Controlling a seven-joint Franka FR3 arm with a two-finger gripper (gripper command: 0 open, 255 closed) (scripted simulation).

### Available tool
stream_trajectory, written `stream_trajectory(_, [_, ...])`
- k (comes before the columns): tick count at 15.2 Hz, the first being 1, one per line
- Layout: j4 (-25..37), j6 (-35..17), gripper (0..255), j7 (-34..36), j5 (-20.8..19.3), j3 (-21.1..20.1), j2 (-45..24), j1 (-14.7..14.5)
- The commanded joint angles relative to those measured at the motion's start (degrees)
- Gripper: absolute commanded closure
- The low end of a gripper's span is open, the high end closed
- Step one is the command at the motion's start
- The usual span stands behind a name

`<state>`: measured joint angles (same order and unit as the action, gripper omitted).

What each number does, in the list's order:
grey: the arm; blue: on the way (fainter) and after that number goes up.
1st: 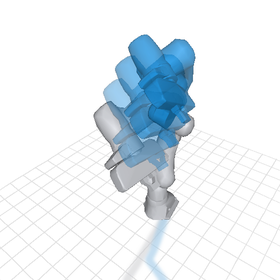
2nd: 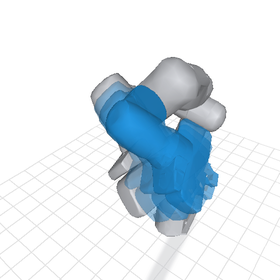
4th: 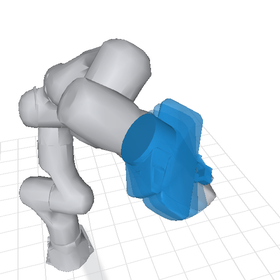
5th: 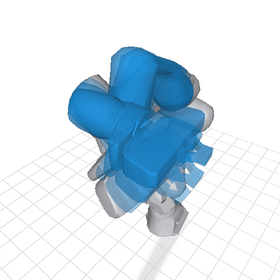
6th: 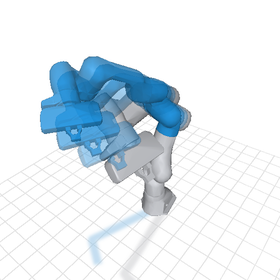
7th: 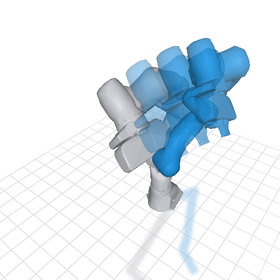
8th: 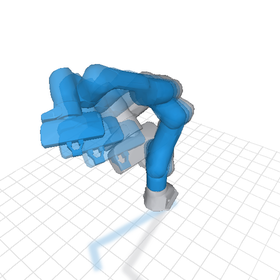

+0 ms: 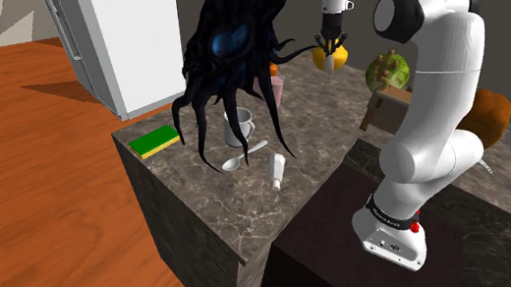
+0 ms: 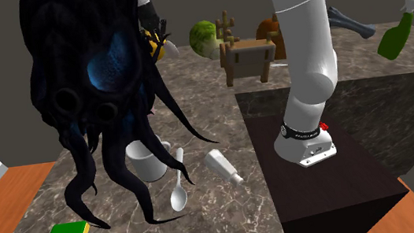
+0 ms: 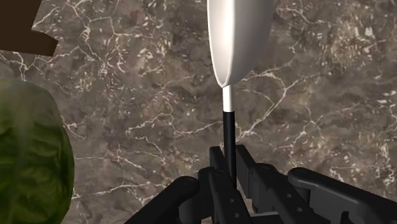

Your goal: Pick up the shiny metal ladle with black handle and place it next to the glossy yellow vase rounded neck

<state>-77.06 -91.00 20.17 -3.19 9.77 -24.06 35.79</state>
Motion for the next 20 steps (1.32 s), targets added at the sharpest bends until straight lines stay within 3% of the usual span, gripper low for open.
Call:
stream_trajectory(1, [-1.59,-1.58,255,0.2,0.0,-0.04,0.03,-0.07])
stream_trajectory(20, [-12.43,-14.92,255,1.25,0.23,-0.31,-2.54,-0.09])
